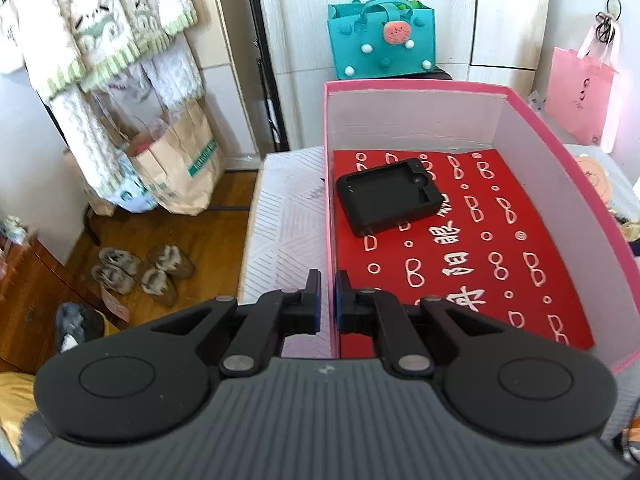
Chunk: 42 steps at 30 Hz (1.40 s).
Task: Organize rigid objects
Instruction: 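Carry the grey device with the right gripper over the pink box, then lower the grey device beside the black tray and open the right gripper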
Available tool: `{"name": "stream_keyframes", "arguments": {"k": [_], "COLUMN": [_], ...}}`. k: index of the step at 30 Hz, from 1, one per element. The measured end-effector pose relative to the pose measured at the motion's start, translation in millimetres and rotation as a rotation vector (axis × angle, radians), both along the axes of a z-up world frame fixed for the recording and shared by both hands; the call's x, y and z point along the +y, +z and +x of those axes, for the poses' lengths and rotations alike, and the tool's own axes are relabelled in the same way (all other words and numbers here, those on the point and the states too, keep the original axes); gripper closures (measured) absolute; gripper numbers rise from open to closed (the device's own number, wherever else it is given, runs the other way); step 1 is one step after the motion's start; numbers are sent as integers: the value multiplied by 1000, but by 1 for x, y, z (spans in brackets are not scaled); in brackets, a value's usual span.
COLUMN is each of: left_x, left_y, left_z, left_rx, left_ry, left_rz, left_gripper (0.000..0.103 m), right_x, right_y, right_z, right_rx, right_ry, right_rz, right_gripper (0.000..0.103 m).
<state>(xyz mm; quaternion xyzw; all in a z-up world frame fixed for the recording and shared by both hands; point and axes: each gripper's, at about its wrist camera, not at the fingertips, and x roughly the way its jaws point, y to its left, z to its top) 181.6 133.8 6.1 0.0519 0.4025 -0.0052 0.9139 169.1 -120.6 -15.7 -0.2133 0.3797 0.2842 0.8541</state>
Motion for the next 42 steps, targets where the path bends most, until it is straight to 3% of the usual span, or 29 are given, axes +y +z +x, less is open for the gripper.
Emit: {"name": "stream_keyframes", "arguments": {"k": [6,12,16,19,25,31,36,42], "left_x": [0,11,18,15,15,15,17,19], "left_y": [5,6,7,7,8,7,6,5], "left_z": [0,1,1,1,4,1,2,4], "left_rx": [-11,1,12,16,30,21,30,37], "left_ry": [9,4,10,6,11,22,16,23], "left_rz": [-22,-98,-142,-126,-130,-133,-139,-153], "left_gripper": [99,101,100,100,100,100,100,99], "right_x": [-8,-11,3,21,83,155,192,205], "right_y": [14,55,84,101,104,67,38,16], "right_z": [-4,-1,4,16,43,84,96,106], "right_rx": [-37,-139,-253,-265,-107,120,190,247], "right_ry": [-35,-43,-11,60,276,404,474,521], "right_rz": [26,84,58,88,132,13,-114,-213], "right_gripper": [38,38,38,38,38,38,38,38]}}
